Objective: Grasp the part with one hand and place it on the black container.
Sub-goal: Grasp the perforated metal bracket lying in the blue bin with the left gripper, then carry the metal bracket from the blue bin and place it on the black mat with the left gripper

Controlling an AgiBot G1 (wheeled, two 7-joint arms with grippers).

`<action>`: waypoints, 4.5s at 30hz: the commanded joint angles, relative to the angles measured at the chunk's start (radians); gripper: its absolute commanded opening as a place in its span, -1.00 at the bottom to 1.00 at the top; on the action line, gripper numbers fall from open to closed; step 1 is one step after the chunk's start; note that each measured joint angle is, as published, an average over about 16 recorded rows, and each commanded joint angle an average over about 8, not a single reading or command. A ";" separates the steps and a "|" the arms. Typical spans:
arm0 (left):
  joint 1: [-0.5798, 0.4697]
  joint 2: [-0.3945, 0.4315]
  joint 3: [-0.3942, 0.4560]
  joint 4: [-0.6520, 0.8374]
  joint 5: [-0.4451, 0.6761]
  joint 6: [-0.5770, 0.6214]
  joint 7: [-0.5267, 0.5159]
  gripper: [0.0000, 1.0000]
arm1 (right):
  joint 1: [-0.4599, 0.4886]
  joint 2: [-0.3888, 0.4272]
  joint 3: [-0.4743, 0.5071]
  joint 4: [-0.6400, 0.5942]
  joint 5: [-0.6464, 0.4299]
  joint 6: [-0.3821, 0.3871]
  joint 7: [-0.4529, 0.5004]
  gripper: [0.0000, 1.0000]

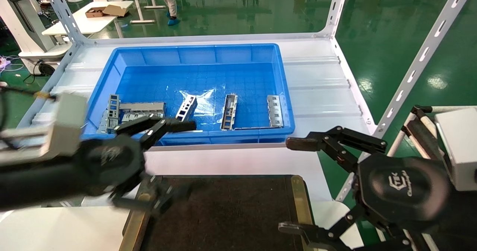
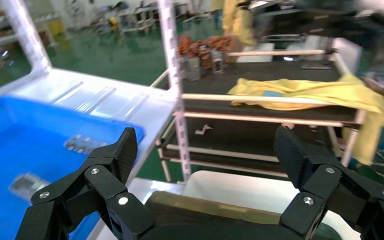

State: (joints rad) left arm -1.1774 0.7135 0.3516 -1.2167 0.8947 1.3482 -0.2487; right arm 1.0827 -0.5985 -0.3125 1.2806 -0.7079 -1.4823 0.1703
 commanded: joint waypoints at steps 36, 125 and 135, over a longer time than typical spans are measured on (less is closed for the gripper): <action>-0.400 0.633 0.252 0.866 0.491 -0.631 -0.069 0.46 | 0.000 0.001 -0.001 0.000 0.001 0.001 -0.001 -0.04; -0.088 0.141 0.271 0.138 0.073 -0.153 -0.109 -1.00 | 0.001 0.002 -0.005 0.000 0.003 0.002 -0.002 -1.00; 0.098 0.126 0.330 0.024 0.177 -0.393 -0.236 -1.00 | 0.001 0.002 -0.005 0.000 0.003 0.002 -0.002 -1.00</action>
State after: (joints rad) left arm -1.0928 0.8531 0.6849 -1.1720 1.0734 0.9590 -0.4899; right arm 1.0839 -0.5965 -0.3175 1.2805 -0.7045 -1.4802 0.1678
